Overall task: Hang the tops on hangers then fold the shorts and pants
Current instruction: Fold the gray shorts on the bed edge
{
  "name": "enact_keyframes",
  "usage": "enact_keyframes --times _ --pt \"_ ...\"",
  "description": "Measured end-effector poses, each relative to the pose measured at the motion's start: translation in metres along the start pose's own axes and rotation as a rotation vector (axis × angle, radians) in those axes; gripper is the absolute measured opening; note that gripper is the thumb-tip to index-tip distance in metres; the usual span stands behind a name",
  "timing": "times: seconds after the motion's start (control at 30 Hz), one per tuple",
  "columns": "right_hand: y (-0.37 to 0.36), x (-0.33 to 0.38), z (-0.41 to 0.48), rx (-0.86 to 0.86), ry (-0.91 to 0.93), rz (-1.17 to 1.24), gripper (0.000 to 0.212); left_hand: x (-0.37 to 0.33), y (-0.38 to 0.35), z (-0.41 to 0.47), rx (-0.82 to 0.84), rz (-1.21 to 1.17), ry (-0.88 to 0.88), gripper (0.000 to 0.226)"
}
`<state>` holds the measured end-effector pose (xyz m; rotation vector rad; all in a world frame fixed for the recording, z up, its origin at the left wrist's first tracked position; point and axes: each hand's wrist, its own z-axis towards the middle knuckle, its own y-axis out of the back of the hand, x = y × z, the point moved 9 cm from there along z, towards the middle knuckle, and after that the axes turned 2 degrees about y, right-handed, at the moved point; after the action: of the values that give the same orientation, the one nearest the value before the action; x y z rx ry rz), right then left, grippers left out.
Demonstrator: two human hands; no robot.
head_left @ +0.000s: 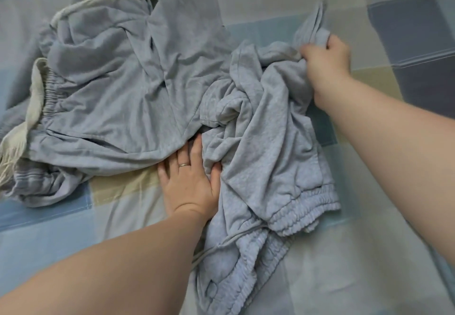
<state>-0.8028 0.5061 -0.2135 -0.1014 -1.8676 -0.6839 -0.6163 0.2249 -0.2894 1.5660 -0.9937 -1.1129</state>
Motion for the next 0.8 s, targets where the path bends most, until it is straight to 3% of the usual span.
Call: enact_keyframes --times 0.23,0.37,0.5,0.63,0.8 --pt "0.036 -0.011 -0.094 0.060 0.117 -0.113 0.014 0.000 0.005 0.000 -0.052 -0.053 -0.031 0.070" --pt "0.063 -0.034 -0.173 0.055 0.126 -0.022 0.018 -0.002 0.010 -0.004 -0.065 -0.119 -0.084 0.057" --pt "0.083 -0.065 -0.252 0.102 0.141 -0.062 0.037 0.000 0.025 -0.024 -0.082 -0.201 -0.235 0.043" --pt "0.086 -0.101 -0.311 0.224 0.044 -0.061 0.047 0.014 0.032 -0.073 -0.050 -0.326 -0.306 0.044" --pt "0.098 -0.130 -0.371 0.223 -0.078 -0.126 0.048 0.037 0.023 -0.128 0.010 -0.355 -0.304 0.045"
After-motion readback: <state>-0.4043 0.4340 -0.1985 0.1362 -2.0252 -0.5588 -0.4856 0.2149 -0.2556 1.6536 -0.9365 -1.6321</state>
